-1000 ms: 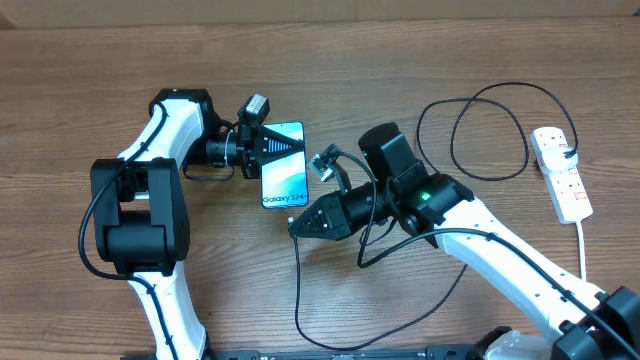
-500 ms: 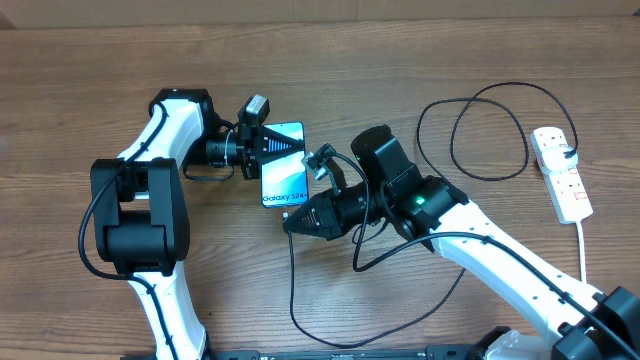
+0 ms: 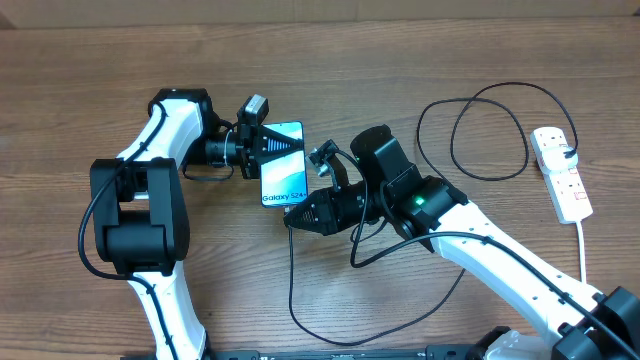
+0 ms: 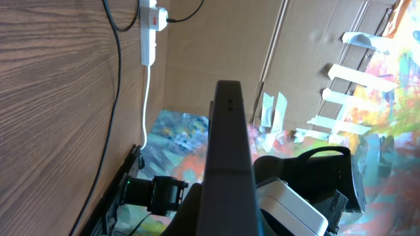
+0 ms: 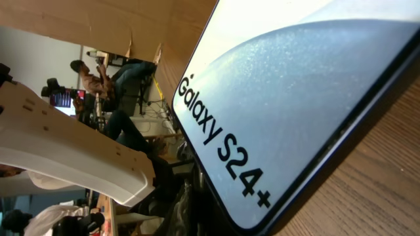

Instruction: Plug charger to phone and switch on socket

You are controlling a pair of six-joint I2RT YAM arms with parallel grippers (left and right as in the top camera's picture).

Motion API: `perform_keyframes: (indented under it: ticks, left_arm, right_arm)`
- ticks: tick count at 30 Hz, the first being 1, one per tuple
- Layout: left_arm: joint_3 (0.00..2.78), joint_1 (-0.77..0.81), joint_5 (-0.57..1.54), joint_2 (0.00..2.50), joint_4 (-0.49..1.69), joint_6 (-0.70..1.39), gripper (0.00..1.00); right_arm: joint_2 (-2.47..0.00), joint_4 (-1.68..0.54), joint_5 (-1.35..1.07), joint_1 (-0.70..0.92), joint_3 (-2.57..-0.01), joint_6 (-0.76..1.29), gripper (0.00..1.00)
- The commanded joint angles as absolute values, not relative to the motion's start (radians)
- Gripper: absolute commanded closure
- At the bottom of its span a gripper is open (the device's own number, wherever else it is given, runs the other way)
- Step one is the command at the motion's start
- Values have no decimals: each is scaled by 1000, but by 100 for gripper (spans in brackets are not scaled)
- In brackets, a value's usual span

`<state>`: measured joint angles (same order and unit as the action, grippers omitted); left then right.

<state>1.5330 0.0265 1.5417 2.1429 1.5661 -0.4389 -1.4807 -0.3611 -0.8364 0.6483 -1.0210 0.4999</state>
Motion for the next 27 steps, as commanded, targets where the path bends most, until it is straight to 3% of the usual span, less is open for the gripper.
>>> perform_keyframes:
  ticks: [1, 11, 27]
  left_arm:
    - [1534, 33, 1582, 2136, 1571, -422, 96]
    - [1534, 33, 1582, 2136, 1571, -422, 96]
    - [1534, 32, 1582, 2136, 1578, -417, 96]
  right_arm:
    - [-1483, -346, -805, 648, -1020, 538, 96]
    - [-1483, -320, -805, 648, -1020, 715, 96]
    - [-1483, -300, -857, 648, -1020, 744, 96]
